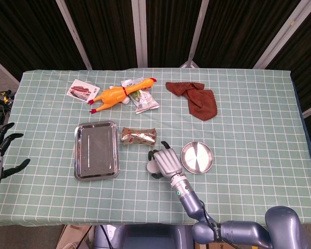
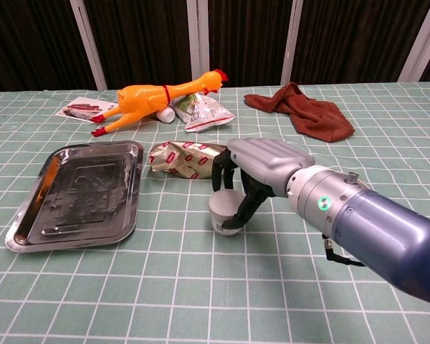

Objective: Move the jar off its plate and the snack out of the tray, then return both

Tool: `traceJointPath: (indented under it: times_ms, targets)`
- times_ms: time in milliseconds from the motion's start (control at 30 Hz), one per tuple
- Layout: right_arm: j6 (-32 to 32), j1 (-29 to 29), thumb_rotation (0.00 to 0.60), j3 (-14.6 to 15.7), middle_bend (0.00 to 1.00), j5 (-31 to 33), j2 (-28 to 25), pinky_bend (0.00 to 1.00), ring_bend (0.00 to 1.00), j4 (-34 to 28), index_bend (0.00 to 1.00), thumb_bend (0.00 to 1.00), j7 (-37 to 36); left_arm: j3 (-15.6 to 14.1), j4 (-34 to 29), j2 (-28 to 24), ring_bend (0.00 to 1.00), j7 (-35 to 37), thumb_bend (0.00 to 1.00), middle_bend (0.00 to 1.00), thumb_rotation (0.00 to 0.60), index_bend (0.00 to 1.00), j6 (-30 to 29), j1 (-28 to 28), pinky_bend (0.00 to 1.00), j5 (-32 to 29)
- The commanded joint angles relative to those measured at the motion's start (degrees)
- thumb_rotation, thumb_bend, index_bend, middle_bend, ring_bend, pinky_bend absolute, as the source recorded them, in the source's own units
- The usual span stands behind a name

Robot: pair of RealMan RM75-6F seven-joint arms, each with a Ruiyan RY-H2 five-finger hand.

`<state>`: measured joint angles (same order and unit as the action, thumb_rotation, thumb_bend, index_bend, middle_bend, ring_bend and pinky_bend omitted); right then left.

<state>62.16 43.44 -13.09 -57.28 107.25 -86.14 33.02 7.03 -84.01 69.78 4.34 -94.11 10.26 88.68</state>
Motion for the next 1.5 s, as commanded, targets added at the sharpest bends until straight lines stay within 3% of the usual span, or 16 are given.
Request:
traceJointPath:
  times_ms: [33, 333, 667, 900, 1200, 1333, 1500]
  targets:
    - [0.8, -0.2, 0.600, 0.1, 0.56, -1.2, -0.5, 0.18, 0.63, -0.9, 0.55, 0.23, -0.3, 0.0, -0.2, -0.1, 0.02, 0.1, 0.17, 0.11, 0.600, 0.31, 0.0, -0.1, 0.17, 0.0]
    - [2.9, -0.2, 0.600, -1.6, 0.57, -2.7, -2.6, 0.19, 0.64, -3.1, 0.57, 0.24, 0.1, 0.4, -0.2, -0.3, 0.02, 0.3, 0.17, 0.11, 0.600, 0.31, -0.1, -0.3, 0.18, -0.3]
    - [3.9, -2.5, 0.600, -5.3, 0.57, 1.1, -13.2, 0.19, 0.64, -7.6, 0.57, 0.24, 0.3, 0.4, -0.3, -0.2, 0.02, 0.0, 0.17, 0.11, 0.600, 0.31, -0.1, -0.3, 0.18, 0.4]
    - [1.7, -5.6, 0.600, -2.6, 0.57, 3.4, -18.9, 0.19, 0.64, -7.3, 0.57, 0.24, -3.0, 0.4, -0.1, 0.2, 0.02, -0.7, 0.17, 0.11, 0.600, 0.31, 0.0, -0.3, 0.18, 0.6]
    - [-1.7, -7.8, 0.600, 0.3, 0.57, 3.4, -20.3, 0.19, 0.63, -3.0, 0.57, 0.24, -9.4, 0.4, 0.2, 0.7, 0.02, -1.3, 0.17, 0.11, 0.600, 0.31, 0.6, 0.0, 0.18, 0.6]
    - [-2.9, -8.1, 0.600, 1.1, 0.55, 3.0, -20.5, 0.15, 0.57, -1.0, 0.56, 0.24, -11.2, 0.5, 0.4, 0.9, 0.02, -1.4, 0.17, 0.11, 0.600, 0.31, 0.7, 0.0, 0.18, 0.4]
    - [-4.8, -8.1, 0.600, 2.6, 0.46, 3.8, -22.3, 0.10, 0.47, -2.7, 0.45, 0.24, -10.4, 0.4, 0.1, 0.8, 0.02, -1.4, 0.17, 0.11, 0.600, 0.31, 0.9, -0.1, 0.18, 0.4]
